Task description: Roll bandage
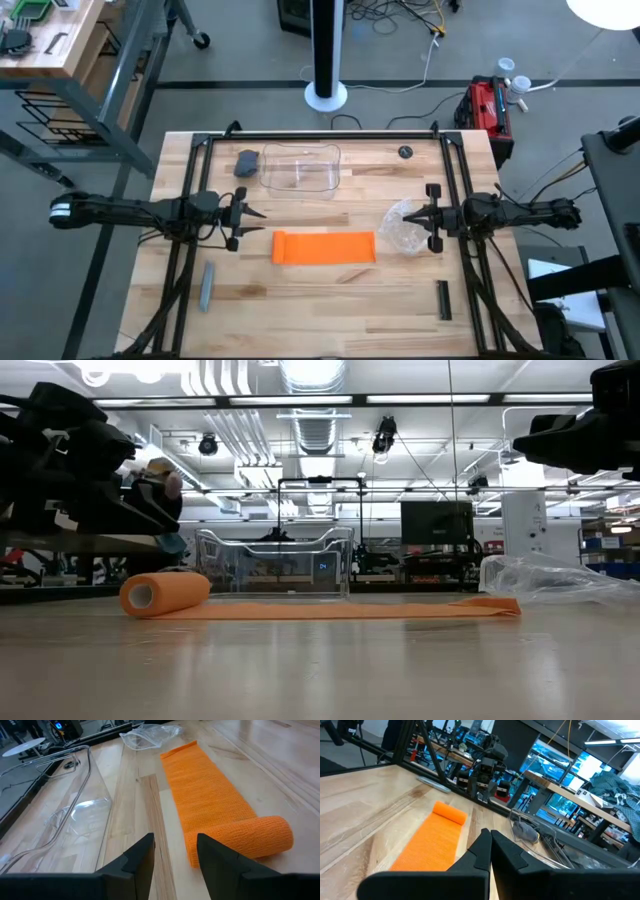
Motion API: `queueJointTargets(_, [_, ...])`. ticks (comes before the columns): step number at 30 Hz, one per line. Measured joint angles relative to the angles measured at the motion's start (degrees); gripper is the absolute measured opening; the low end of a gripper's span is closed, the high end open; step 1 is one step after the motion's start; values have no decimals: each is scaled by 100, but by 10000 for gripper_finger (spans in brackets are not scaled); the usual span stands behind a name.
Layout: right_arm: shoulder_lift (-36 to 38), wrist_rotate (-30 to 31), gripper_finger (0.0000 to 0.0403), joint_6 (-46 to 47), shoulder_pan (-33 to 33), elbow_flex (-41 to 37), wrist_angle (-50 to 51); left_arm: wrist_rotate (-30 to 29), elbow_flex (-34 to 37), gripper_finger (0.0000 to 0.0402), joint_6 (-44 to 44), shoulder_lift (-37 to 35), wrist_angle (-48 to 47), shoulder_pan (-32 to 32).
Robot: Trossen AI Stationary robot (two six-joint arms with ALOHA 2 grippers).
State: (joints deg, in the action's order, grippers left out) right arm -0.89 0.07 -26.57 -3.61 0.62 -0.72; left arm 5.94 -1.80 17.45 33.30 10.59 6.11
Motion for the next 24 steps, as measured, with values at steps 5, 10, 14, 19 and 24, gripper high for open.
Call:
queueJointTargets(5, [0,0,2,-1,0,0,1,2,0,139,0,-2,0,-2])
queueJointTargets(10, [0,1,2,0,-1,0,-1,0,0,139,-1,0,0,0])
queueJointTargets(14, [0,3,2,-1,-1,0,-20,2,0,139,-2,-2,5,-2])
queueJointTargets(19, [0,12,2,-1,-1,0,-33,1,0,139,0,-2,4,-2])
queueJointTargets(24, [0,12,2,-2,-1,0,-45,2,0,139,-2,0,7,-2])
